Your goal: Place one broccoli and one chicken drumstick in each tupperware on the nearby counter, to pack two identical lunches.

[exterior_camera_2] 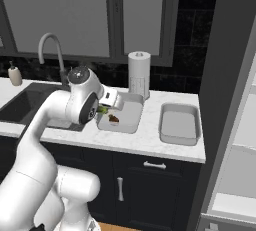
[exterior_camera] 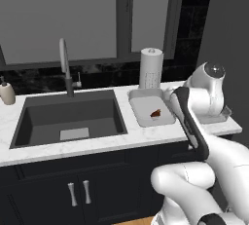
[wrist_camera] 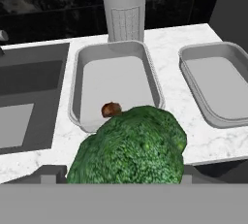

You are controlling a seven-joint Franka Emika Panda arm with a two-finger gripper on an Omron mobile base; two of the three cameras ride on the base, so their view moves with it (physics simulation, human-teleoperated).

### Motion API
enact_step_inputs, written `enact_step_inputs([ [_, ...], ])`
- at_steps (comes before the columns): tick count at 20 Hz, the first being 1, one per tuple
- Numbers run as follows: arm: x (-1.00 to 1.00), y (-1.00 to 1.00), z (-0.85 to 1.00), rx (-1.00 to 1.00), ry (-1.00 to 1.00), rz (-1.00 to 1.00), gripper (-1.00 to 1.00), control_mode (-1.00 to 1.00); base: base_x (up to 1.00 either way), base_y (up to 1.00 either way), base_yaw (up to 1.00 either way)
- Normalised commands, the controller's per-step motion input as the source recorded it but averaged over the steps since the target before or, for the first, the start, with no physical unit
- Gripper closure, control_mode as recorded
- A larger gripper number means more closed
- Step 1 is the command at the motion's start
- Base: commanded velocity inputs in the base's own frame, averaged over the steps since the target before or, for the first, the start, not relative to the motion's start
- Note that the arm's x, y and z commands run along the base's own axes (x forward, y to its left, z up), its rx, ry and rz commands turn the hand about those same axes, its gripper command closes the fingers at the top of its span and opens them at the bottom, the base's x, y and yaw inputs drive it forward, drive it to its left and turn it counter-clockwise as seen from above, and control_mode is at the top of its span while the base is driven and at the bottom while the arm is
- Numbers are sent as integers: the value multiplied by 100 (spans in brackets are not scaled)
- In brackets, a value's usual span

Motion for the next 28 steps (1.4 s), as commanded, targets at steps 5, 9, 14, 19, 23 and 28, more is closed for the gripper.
enact_step_inputs([
  [5,100,0,-63,0,-1,0,100,-100,0,0,0],
  [9,100,0,-56,0,0,0,100,-100,0,0,0],
  [14,100,0,-45,-1,0,0,100,-100,0,0,0],
  [19,82,0,-29,0,0,0,100,-100,0,0,0],
  [23,58,-5,-9,0,0,4,-100,-100,0,0,0],
  [28,28,-24,0,-1,0,10,-100,-100,0,0,0],
])
